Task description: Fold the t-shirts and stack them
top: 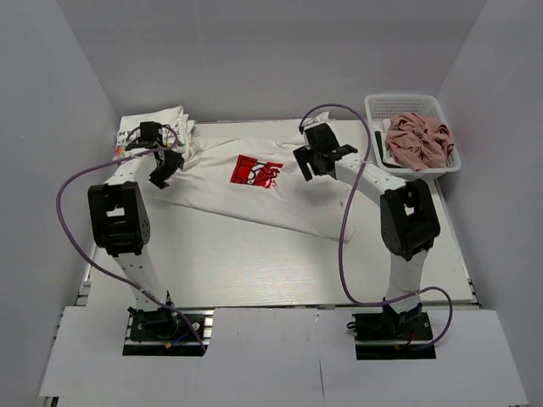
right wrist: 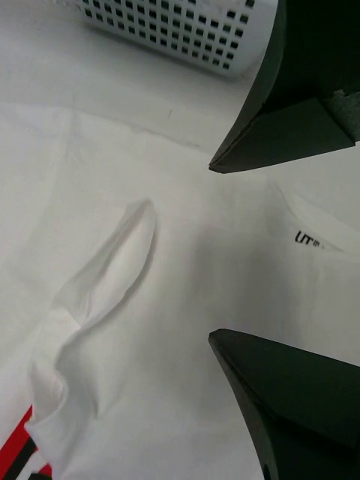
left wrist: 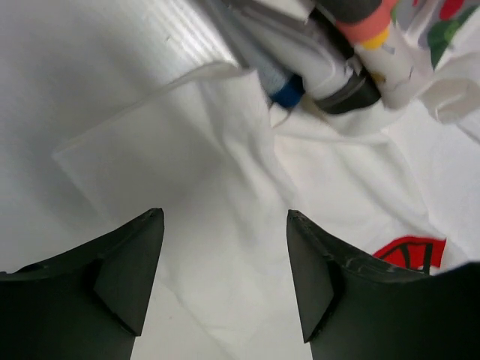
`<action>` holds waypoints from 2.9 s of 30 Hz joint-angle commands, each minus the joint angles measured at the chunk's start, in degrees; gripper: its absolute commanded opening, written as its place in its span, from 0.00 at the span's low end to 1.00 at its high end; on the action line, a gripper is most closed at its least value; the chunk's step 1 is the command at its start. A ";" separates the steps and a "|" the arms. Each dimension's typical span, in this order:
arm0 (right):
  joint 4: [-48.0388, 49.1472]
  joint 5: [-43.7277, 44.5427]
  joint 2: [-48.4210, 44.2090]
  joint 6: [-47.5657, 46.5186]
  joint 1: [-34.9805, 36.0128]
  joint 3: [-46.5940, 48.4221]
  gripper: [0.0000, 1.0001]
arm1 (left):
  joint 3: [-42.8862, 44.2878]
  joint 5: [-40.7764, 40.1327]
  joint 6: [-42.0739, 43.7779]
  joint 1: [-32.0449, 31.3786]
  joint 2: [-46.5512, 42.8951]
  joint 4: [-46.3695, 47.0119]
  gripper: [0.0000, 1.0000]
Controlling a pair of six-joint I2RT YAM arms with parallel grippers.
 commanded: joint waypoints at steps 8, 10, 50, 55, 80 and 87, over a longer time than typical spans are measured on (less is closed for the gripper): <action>11.34 -25.80 -19.82 19.63 0.27 -26.67 0.90 | -3.54 6.67 6.31 -3.59 -4.97 5.25 1.00; 15.21 -28.21 -20.36 22.69 0.19 -30.81 0.90 | -2.13 7.20 6.83 -4.38 -1.20 4.72 1.00; 18.72 -22.42 -42.35 28.69 0.89 -46.05 0.90 | -16.20 -8.16 -0.64 -11.24 -26.86 -3.63 1.00; 25.93 -19.78 -26.09 28.25 0.54 -36.74 0.90 | -8.90 -9.68 -0.64 -8.52 -18.15 -6.26 1.00; 22.78 -28.83 -19.74 22.97 0.10 -31.26 0.90 | -5.37 -5.28 4.20 -3.50 -9.87 -3.02 1.00; 25.15 -28.48 -15.81 22.71 -0.25 -31.99 0.90 | -1.86 -5.89 3.67 -3.50 -4.44 -4.51 1.00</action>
